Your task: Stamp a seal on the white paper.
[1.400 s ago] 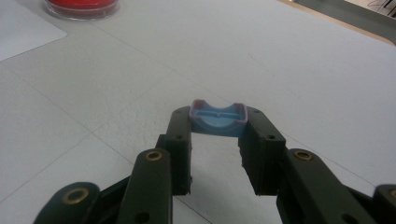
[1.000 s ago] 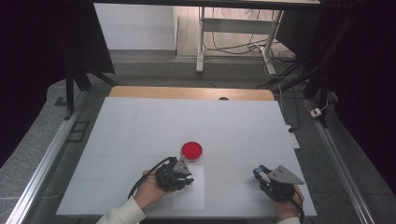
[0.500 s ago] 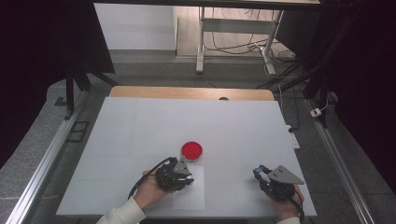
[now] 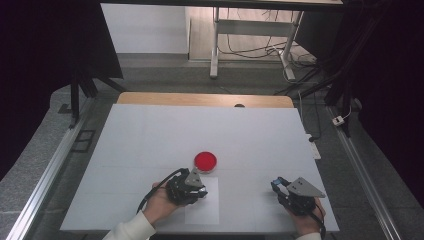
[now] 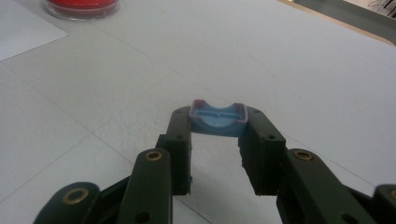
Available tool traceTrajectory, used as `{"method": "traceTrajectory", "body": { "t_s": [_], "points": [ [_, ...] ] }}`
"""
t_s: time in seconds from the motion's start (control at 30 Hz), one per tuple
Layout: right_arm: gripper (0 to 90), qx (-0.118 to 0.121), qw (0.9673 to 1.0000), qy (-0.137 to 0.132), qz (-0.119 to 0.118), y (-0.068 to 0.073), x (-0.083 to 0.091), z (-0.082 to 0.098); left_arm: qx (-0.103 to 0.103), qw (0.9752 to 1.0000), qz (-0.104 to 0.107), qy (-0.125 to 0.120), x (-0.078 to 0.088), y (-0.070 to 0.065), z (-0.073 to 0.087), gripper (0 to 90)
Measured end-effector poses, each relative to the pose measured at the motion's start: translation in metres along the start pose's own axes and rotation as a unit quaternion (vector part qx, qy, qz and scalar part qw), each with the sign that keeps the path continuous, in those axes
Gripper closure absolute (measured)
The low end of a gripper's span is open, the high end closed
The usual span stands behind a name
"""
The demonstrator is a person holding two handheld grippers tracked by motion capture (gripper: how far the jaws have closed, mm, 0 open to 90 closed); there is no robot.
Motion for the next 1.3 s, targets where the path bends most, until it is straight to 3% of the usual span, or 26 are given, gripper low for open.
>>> {"method": "traceTrajectory", "body": {
  "t_s": [0.3, 0.6, 1.13, 1.3],
  "points": [
    [64.9, -0.003, 1.0000, -0.003, -0.001, -0.002, 0.001, 0.000, 0.030, 0.9982, 0.008, -0.051, 0.021, 0.006, -0.013, 75.4],
    [64.9, -0.001, 1.0000, -0.001, 0.002, -0.002, 0.001, 0.000, 0.084, 0.9903, 0.020, -0.108, 0.048, 0.021, -0.022, 75.3],
    [64.9, 0.002, 1.0000, -0.002, 0.000, -0.001, -0.001, -0.001, 0.124, 0.9793, 0.003, -0.160, 0.082, 0.043, -0.027, 75.2],
    [64.9, 0.003, 1.0000, -0.005, -0.002, 0.000, 0.000, -0.002, 0.127, 0.9781, 0.002, -0.165, 0.083, 0.043, -0.028, 75.3]
  ]
}}
Point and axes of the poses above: each handheld gripper's, and its own axes: x roughly backward along the jaws, z roughly out of its underside, y roughly to its left, the point moved 9 cm from there along -x, roughly forward along the jaws, and after that the axes turned 10 degrees about -z, right-handed, at the moved point
